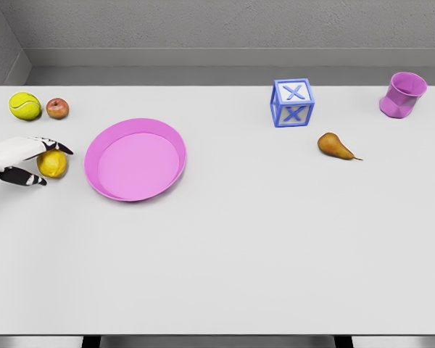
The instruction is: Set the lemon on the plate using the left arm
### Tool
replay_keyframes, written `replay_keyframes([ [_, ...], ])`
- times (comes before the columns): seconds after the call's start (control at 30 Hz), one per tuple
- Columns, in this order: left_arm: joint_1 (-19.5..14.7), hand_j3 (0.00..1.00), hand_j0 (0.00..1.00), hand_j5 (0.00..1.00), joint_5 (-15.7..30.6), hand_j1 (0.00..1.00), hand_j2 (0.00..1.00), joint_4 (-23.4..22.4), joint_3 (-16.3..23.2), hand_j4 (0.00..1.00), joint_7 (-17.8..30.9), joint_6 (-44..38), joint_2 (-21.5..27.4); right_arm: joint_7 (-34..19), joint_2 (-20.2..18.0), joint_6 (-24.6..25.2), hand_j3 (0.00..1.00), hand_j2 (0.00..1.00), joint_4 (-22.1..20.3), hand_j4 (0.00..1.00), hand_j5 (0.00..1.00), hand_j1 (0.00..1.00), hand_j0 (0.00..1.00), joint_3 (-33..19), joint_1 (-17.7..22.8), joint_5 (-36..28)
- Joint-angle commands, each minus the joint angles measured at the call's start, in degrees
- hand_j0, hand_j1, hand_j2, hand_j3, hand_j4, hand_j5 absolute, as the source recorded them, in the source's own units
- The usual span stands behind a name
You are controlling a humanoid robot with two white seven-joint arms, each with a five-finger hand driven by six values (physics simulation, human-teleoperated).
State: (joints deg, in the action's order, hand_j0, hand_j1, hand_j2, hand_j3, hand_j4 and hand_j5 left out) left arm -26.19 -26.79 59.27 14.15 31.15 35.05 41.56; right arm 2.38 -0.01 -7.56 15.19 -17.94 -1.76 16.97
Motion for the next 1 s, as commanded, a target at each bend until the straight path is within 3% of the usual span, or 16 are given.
replay_keyframes([
  [0.0,0.00,0.73,0.73,0.73,0.16,0.73,0.73,0.06,0.00,0.73,0.05,-0.05,0.01,-0.01,0.01,0.00,1.00,1.00,0.01,1.00,1.00,1.00,1.00,0.01,0.09,-0.01],
  [0.27,0.00,0.59,0.59,0.59,0.60,0.59,0.59,0.06,-0.09,0.59,-0.04,-0.05,0.19,-0.01,0.01,0.00,1.00,1.00,0.01,1.00,1.00,1.00,1.00,0.01,0.09,-0.01],
  [0.5,-0.09,0.59,0.59,0.59,1.39,0.59,0.59,0.23,-0.61,0.59,-0.04,-0.05,0.19,-0.01,0.01,0.00,1.00,1.00,0.01,1.00,1.00,1.00,1.00,0.01,0.00,-0.01],
  [0.6,-0.09,0.58,0.58,0.58,1.83,0.58,0.58,3.40,-0.96,0.58,-0.04,-0.05,0.10,-0.01,0.01,0.00,1.00,1.00,0.01,1.00,1.00,1.00,1.00,0.01,0.09,-0.01],
  [0.73,-0.26,0.58,0.58,0.58,3.40,0.58,0.58,3.66,-1.23,0.58,-0.04,-0.05,0.27,-0.01,0.01,0.09,1.00,1.00,0.01,1.00,1.00,1.00,1.00,0.01,0.00,-0.01],
  [0.97,0.97,0.58,0.58,0.58,4.29,0.58,0.58,15.26,-0.17,0.58,-0.04,-0.05,-0.34,-0.01,0.01,0.00,1.00,1.00,0.01,1.00,1.00,1.00,1.00,0.01,0.09,-0.01],
])
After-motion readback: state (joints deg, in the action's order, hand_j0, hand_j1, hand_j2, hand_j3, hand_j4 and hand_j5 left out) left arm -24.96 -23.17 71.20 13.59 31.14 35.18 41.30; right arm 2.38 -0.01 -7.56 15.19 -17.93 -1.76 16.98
